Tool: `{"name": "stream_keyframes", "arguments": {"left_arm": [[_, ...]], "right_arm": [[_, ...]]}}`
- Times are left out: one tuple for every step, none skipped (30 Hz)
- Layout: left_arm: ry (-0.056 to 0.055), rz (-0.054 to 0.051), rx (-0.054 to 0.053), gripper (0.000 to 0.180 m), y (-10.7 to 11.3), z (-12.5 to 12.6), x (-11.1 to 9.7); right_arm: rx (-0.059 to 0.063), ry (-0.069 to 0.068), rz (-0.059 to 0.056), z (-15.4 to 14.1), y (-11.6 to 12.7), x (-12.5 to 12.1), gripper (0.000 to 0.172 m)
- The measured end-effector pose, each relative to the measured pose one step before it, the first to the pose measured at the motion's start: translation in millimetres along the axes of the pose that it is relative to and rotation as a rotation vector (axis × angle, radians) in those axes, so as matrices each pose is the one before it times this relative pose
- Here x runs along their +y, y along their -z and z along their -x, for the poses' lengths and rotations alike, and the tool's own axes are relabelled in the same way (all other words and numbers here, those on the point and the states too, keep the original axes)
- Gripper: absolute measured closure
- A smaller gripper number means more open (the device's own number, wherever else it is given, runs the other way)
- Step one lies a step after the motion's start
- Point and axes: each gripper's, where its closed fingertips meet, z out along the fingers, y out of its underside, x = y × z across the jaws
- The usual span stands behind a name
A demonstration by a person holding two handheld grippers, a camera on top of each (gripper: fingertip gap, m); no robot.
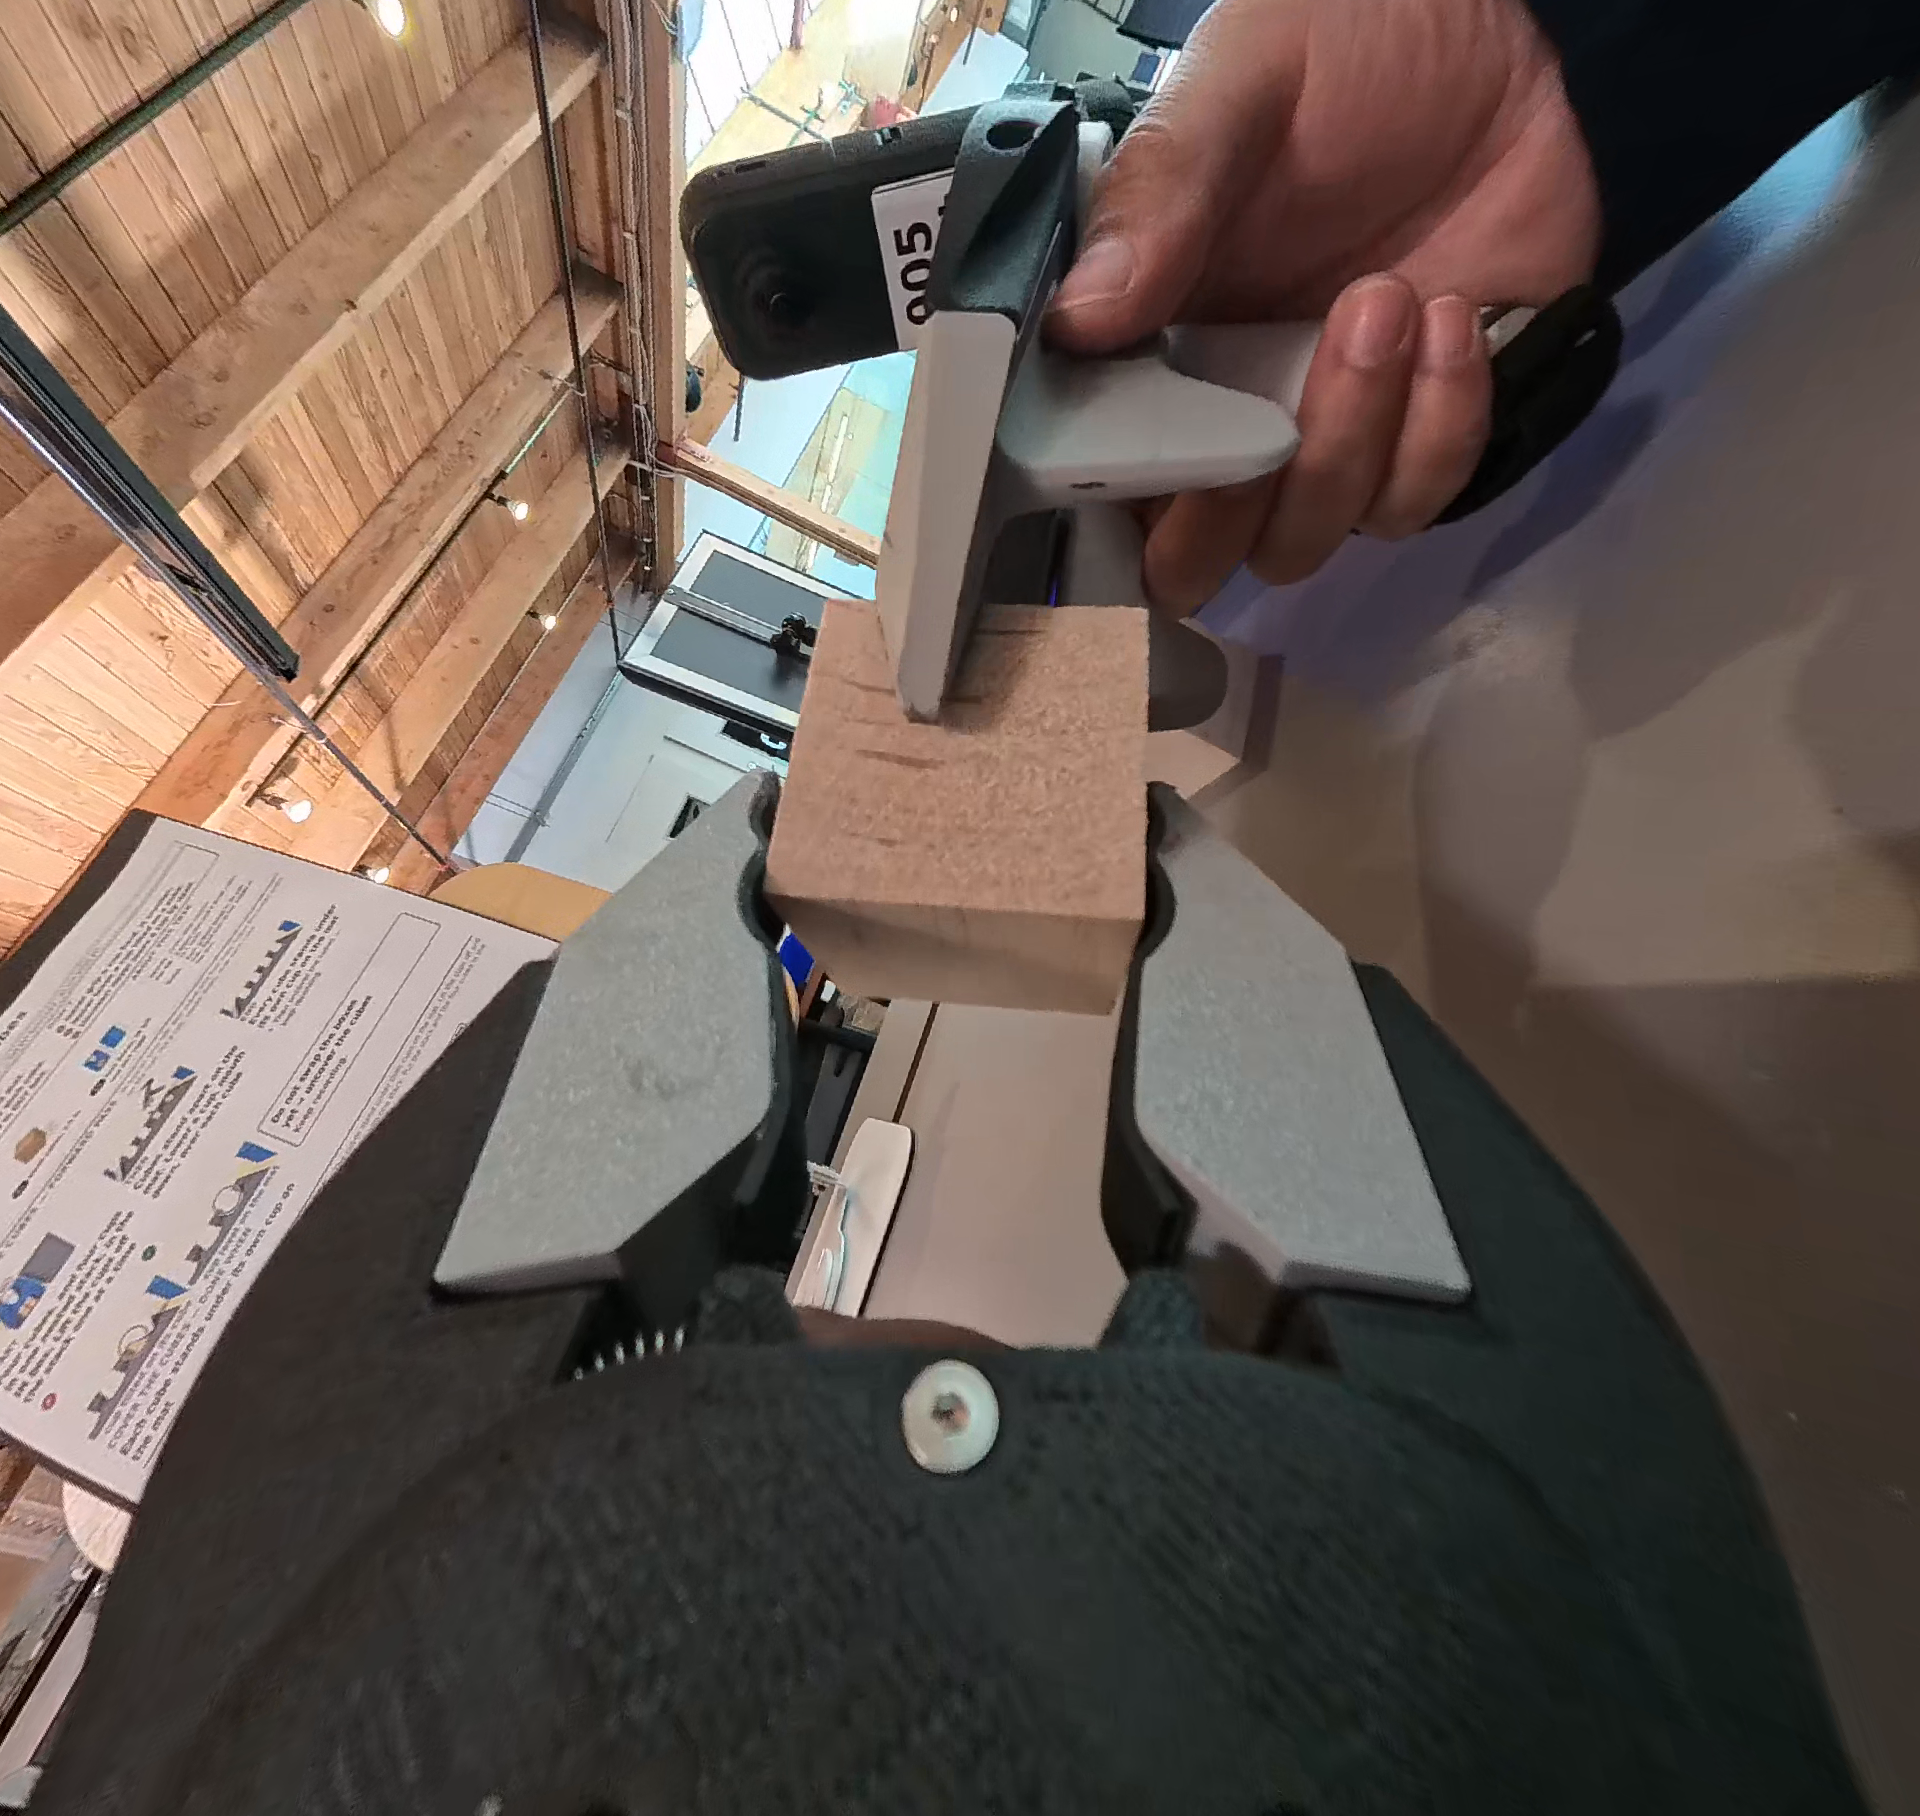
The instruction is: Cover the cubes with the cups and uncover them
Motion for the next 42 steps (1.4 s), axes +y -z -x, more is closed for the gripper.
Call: {"name": "stream_keyframes", "arguments": {"left_arm": [[-0.0013,0.0026,0.0034,0.113,-0.19,-0.84,0.37],[-0.0045,0.0053,0.0038,0.113,-0.38,-1.06,0.7],[-0.0066,0.0056,0.0065,0.113,-0.43,-1.73,0.96],[-0.0062,0.0021,0.006,0.113,-0.28,-1.91,0.45],[-0.0046,0.0019,0.0001,0.113,-0.23,-0.69,0.06],[0.0003,0.0039,-0.001,0.113,-0.42,0.04,0.68],[-0.0011,0.0026,-0.0028,0.113,-0.3,0.3,0.77],[-0.0044,0.0091,-0.0062,0.113,-0.43,0.62,1.61],[-0.0022,0.0126,-0.0053,0.113,-0.58,0.33,2.08],[0.0017,0.0089,-0.0009,0.113,-0.55,-0.57,1.79],[0.0034,0.0067,0.0048,0.114,-0.44,-1.12,1.75],[0.0068,0.0061,0.0047,0.114,-0.51,-0.81,1.63],[0.0096,0.0055,0.0017,0.114,-0.37,-0.4,1.46],[0.0149,0.0065,-0.0019,0.114,-0.24,0.42,1.84],[0.0242,0.0065,-0.002,0.114,-0.23,0.99,2.44],[0.0262,0.0133,0.0025,0.114,-0.36,1.1,4.29],[0.029,0.0174,-0.0026,0.117,-0.37,2.35,5.38],[0.0301,0.0105,-0.0056,0.12,0.15,3.03,4.48],[0.0258,0.0036,-0.0079,0.12,0.75,3.47,3.13],[0.0169,0.0004,-0.0135,0.122,0.97,4.27,2.28],[0.0092,0.0071,-0.0169,0.125,0.58,4.53,3.09],[0.0039,0.0122,-0.0138,0.127,0.06,3.68,3.71],[-0.0021,0.0132,-0.0101,0.129,-0.28,2.39,3.73],[-0.0094,0.0162,-0.0071,0.131,-0.58,1.25,3.66],[-0.0177,0.0172,-0.0015,0.132,-0.9,-0.34,3.4],[-0.0201,0.0126,0.0024,0.133,-0.73,-1.71,2.12],[-0.0183,0.0043,0.0061,0.134,-0.59,-2.59,0.38],[-0.0116,0.0014,0.0065,0.134,-0.62,-2.41,-0.48],[-0.0028,0.0046,0.011,0.134,-0.41,-2.44,-0.19],[0.006,0.0043,0.0101,0.136,-0.26,-1.73,-0.21],[0.0081,0.0006,0.0051,0.139,-0.03,-0.36,-0.52],[0.0049,-0.0023,0.0024,0.14,0.44,0.27,-0.65],[0.0009,-0.0005,-0.0039,0.141,0.35,1.08,-0.23],[-0.0021,0.003,-0.0039,0.141,0.07,0.88,0.51],[-0.0032,0.0048,-0.002,0.141,-0.2,0.3,0.9],[-0.0049,0.0064,0.0002,0.141,-0.37,-0.38,1.24],[-0.0079,0.0072,0.0017,0.141,-0.39,-1.08,1.53],[-0.0095,0.0071,0.0036,0.141,-0.46,-1.52,1.41],[-0.0097,0.0055,0.0058,0.14,-0.37,-1.93,1.18],[-0.0074,0.0022,0.0057,0.14,-0.09,-1.76,0.52],[-0.0029,-0.0004,0.0045,0.14,0.02,-1.32,0.01],[0.0019,0.0007,0.0008,0.14,0.03,-0.2,0.19]], "right_arm": [[0.0068,0.0012,0.004,-0.84,-0.64,0.77,0.114],[0.0078,0.0011,0.0049,-1.02,-0.72,0.97,0.113],[0.006,0.0004,0.0027,-0.82,-0.72,0.61,0.112],[0.0061,0.0008,0.0022,-0.93,-0.44,0.45,0.113],[0.0087,0.0063,0.0049,-1.26,-0.12,0.68,0.115],[0.008,0.0077,0.0061,-0.88,0.16,0.38,0.115],[0.0089,0.0095,0.0043,-0.52,0.1,-0.04,0.115],[0.0118,0.0098,0.0008,-0.96,-0.09,-0.32,0.115],[0.0133,0.0092,0.0001,-1.3,-0.12,-0.4,0.115],[0.014,0.0107,0.0011,-1.51,0.0,-0.05,0.115],[0.0151,0.0128,0.0019,-1.67,0.06,0.09,0.115],[0.0146,0.0113,0.0009,-1.47,0.06,0.08,0.115],[0.0119,0.0063,-0.0008,-1.24,-0.1,-0.25,0.115],[0.0086,0.0024,-0.0014,-0.94,0.01,-0.35,0.115],[0.0074,0.0006,-0.0015,-1.12,0.38,-0.45,0.115],[0.0079,-0.001,-0.0057,-1.64,1.08,-1.04,0.115],[0.0065,-0.0043,-0.0143,-1.82,1.95,-2.51,0.115],[0.0049,-0.0087,-0.0217,-1.91,2.95,-3.75,0.115],[0.0051,-0.0114,-0.0248,-1.99,3.34,-4.28,0.115],[0.01,-0.0136,-0.0251,-2.25,3.54,-4.01,0.115],[0.0168,-0.0149,-0.0259,-1.8,4.02,-4.13,0.115],[0.0224,-0.0102,-0.0276,0.43,4.79,-4.63,0.115],[0.0281,0.0034,-0.0306,3.38,6.06,-5.91,0.115],[0.0304,0.0194,-0.0302,6.43,7.35,-6.97,0.115],[0.0297,0.0286,-0.0239,8.35,8.74,-7.5,0.115],[0.0353,0.0277,-0.017,7.57,10.44,-8.41,0.115],[0.0431,0.0262,-0.0147,4.97,12.34,-9.81,0.115],[0.0511,0.025,-0.0134,0.77,14.31,-11.52,0.115],[0.0591,0.0215,-0.0138,-4.38,15.79,-12.89,0.115],[0.0663,0.017,-0.0118,-10.14,16.46,-13.46,0.115],[0.0775,0.0179,0.0008,-16.58,15.71,-11.73,0.115],[0.087,0.0178,0.0199,-22.66,13.35,-7.87,0.115],[0.0881,0.0115,0.0375,-26.46,9.68,-2.52,0.115],[0.0833,0.0008,0.0483,-28.11,5.24,2.53,0.115],[0.0776,-0.0067,0.0551,-27.59,0.68,6.75,0.115],[0.0804,0.0017,0.0663,-26.35,-3.44,10.59,0.115],[0.0809,0.0179,0.077,-23.37,-7.33,13.69,0.115],[0.0666,0.0249,0.0833,-17.65,-10.51,15.65,0.114],[0.038,0.0166,0.082,-10.09,-12.64,15.62,0.114],[0.0117,0.0093,0.0734,-3.92,-12.9,13.55,0.114],[0.01,0.0093,0.0626,-2.65,-12.31,10.69,0.114],[0.0232,0.0073,0.0576,-4.28,-10.94,8.53,0.114]]}}
